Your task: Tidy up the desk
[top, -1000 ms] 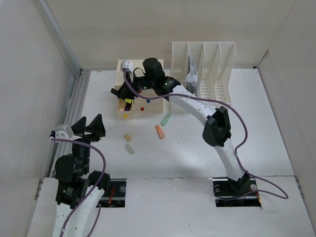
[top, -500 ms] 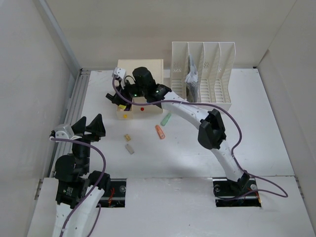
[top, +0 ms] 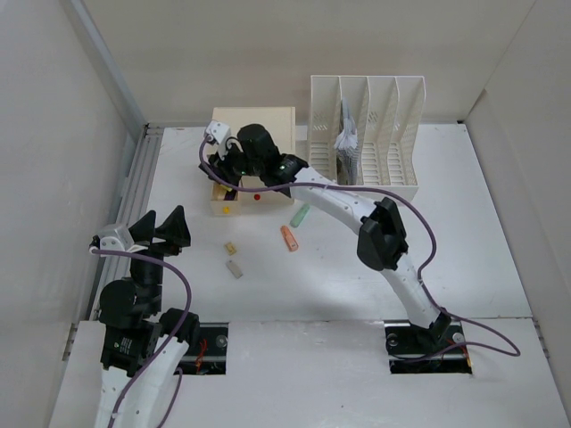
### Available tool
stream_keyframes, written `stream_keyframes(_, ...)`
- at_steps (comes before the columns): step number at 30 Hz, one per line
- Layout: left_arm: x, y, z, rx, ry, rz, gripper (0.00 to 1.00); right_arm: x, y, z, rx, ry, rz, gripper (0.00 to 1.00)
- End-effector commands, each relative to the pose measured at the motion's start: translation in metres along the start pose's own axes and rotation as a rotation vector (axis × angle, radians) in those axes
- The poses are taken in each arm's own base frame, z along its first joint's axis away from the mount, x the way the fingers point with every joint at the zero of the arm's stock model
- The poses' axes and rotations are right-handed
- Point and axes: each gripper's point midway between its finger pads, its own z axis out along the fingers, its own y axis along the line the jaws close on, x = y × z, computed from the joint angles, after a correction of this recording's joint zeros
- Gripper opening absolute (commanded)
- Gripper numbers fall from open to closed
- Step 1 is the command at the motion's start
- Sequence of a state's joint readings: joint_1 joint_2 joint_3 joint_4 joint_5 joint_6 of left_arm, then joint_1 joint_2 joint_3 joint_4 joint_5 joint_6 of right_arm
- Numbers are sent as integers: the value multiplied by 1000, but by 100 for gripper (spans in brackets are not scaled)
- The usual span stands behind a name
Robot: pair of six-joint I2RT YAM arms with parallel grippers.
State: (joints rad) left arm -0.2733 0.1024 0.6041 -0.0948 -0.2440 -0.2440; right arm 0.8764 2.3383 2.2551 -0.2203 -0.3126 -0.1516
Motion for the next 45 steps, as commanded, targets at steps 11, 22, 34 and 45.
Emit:
stream_keyframes(11,-15,-3,0,10,-57,-6,65,12,-3,-27,76,58,-84,27)
stream_keyframes(22,-15,-3,0,10,-57,-6,65,-19,13,-40,66,17,-122,52)
stream_keyframes(34,-15,-3,0,10,-57,-6,65,-40,41,-54,-92,3,-159,0)
stream_keyframes(45,-15,-13,-1,66,-51,-7,52,62,81,-128,-460,245,-347,0)
